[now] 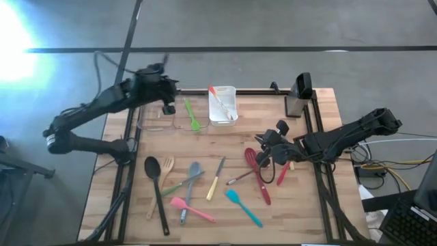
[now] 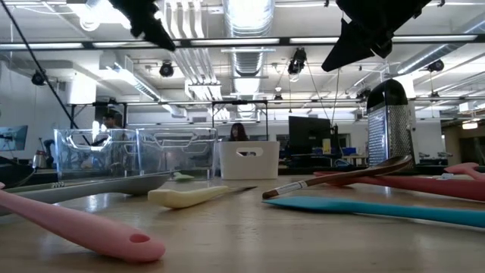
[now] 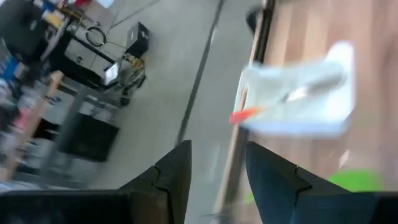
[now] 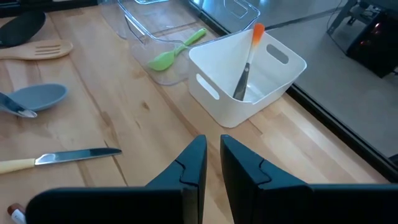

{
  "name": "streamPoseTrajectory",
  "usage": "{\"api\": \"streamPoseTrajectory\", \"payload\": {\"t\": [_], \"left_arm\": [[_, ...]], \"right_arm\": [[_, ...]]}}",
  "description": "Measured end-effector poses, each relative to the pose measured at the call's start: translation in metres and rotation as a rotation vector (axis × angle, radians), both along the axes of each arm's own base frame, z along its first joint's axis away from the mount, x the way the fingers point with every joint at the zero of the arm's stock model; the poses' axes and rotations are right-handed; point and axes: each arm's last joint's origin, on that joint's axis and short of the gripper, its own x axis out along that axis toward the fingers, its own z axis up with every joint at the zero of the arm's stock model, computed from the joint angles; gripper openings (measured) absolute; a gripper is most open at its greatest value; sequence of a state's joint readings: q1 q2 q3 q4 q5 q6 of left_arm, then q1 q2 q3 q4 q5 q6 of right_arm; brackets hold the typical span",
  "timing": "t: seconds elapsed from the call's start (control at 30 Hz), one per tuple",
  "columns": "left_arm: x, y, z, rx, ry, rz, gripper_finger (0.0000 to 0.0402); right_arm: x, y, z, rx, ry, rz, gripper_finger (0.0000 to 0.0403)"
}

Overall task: Pick & Place Kitchen Items
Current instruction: Put the brown serving spoon into the left transparent bin

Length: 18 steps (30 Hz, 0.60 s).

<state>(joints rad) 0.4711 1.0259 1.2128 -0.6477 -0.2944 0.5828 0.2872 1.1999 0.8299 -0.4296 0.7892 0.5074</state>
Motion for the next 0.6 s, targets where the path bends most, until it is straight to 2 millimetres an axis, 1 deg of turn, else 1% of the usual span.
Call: {"api": "streamPoseTrajectory", "payload": {"t": [0.07,0.17,0.3,0.43,0.6], "left_arm": [[-0.01,-0.009,0.006,-0.078,-0.113,-0.003,0.0151],[-0.021,-0.022,0.011,-0.239,-0.247,-0.076,0.0151],[-0.03,-0.038,0.011,-0.442,-0.334,-0.21,0.0148],[-0.034,-0.054,-0.001,-0.525,-0.357,-0.249,0.013],[-0.031,-0.071,-0.026,-0.577,-0.336,-0.207,0.0101]], "right_arm": [[0.0,0.0,0.0,-0.007,0.006,0.005,0.0038],[0.0,0.0,0.0,-0.008,0.006,0.005,0.0038],[0.0,0.0,0.0,-0.007,0.005,0.006,0.0038],[0.002,0.0,0.005,0.011,-0.021,-0.003,0.0038],[0.005,0.003,0.015,0.057,-0.042,0.036,0.0038]]}}
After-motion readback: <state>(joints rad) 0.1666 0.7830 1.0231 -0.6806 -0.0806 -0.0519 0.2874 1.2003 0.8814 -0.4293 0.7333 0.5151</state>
